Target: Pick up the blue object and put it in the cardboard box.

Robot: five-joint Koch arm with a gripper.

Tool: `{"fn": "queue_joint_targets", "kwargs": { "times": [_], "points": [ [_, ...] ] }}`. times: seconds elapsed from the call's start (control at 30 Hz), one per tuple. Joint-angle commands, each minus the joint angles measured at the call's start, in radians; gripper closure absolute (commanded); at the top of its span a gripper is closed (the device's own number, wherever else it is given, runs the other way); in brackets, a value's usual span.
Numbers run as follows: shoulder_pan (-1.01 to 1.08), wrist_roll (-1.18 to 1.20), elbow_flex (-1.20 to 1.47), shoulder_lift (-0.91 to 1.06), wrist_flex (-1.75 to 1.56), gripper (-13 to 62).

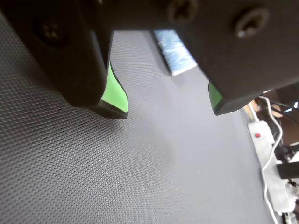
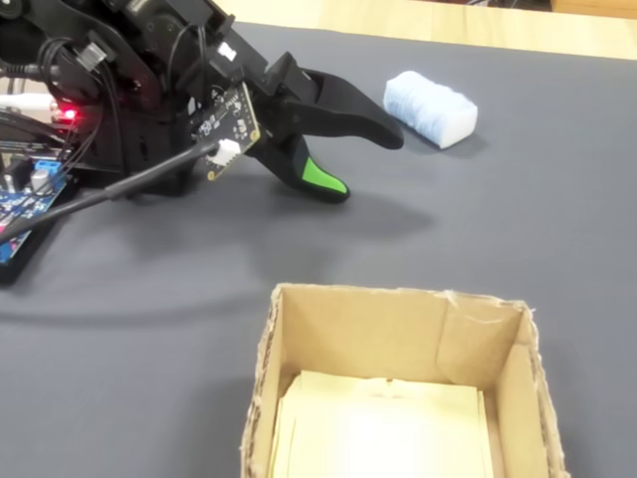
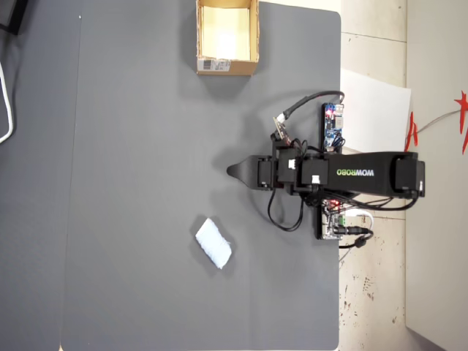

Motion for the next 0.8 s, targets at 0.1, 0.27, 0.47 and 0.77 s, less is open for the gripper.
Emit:
{"fn": "queue_joint_targets", "kwargs": {
  "times": [0.1,0.27,0.47,0.77],
  "points": [
    [0.000,0.055,0.035,0.086,0.032,15.7],
    [0.000,0.055,0.035,0.086,0.032,15.7],
    [0.000,0.084,0.032,0.086,0.035,15.7],
    [-0.018,0.178,0.017,0.086,0.063,15.7]
  ]
}}
